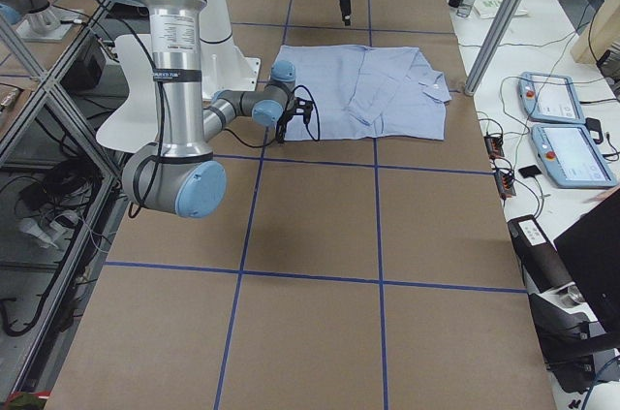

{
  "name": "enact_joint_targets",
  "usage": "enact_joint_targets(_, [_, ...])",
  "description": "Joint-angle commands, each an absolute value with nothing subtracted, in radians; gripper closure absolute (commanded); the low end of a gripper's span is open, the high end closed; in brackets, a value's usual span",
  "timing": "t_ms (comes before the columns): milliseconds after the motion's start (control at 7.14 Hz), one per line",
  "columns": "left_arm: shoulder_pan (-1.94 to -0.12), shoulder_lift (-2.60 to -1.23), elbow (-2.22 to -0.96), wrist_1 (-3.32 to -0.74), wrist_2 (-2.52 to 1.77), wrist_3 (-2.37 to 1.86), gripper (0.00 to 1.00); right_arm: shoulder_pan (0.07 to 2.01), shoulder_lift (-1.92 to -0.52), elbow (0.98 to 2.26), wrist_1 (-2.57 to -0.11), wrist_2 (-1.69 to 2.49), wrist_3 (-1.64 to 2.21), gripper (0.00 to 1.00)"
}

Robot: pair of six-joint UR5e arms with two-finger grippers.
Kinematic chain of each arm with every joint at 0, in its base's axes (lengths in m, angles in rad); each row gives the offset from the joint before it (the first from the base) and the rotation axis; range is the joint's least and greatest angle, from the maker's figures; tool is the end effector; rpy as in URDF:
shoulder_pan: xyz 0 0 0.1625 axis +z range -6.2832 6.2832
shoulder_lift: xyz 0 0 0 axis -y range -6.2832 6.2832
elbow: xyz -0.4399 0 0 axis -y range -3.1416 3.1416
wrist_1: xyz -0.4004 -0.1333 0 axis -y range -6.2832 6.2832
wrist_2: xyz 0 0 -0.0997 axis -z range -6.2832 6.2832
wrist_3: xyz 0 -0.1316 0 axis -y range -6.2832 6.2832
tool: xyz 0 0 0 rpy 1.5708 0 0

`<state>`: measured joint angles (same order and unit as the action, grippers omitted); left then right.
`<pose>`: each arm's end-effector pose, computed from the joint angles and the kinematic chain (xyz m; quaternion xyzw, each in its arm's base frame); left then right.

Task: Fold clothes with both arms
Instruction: 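Release the sleeve with the left gripper while the right gripper reaches the side edge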

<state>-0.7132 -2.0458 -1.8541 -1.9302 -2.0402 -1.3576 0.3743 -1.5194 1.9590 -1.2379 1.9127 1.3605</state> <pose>0.4365 -0.4752 0.2401 0.0540 0.5494 -0.0845 0.8295 -0.4727 -0.2815 0.4506 -0.0439 -0.4009 0.0109 0.9150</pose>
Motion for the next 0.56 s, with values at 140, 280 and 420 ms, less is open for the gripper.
enact_joint_targets(140, [-0.715,-2.045,-1.848,-1.93,-2.04,-1.358,0.11,0.376,-1.519,1.963,-1.244,1.911,1.361,1.0])
enact_joint_targets(280, [-0.715,-2.045,-1.848,-1.93,-2.04,-1.358,0.11,0.376,-1.519,1.965,-1.244,1.913,1.361,1.0])
enact_joint_targets(420, [-0.715,-2.045,-1.848,-1.93,-2.04,-1.358,0.11,0.376,-1.519,1.976,-1.244,1.911,1.361,1.0])
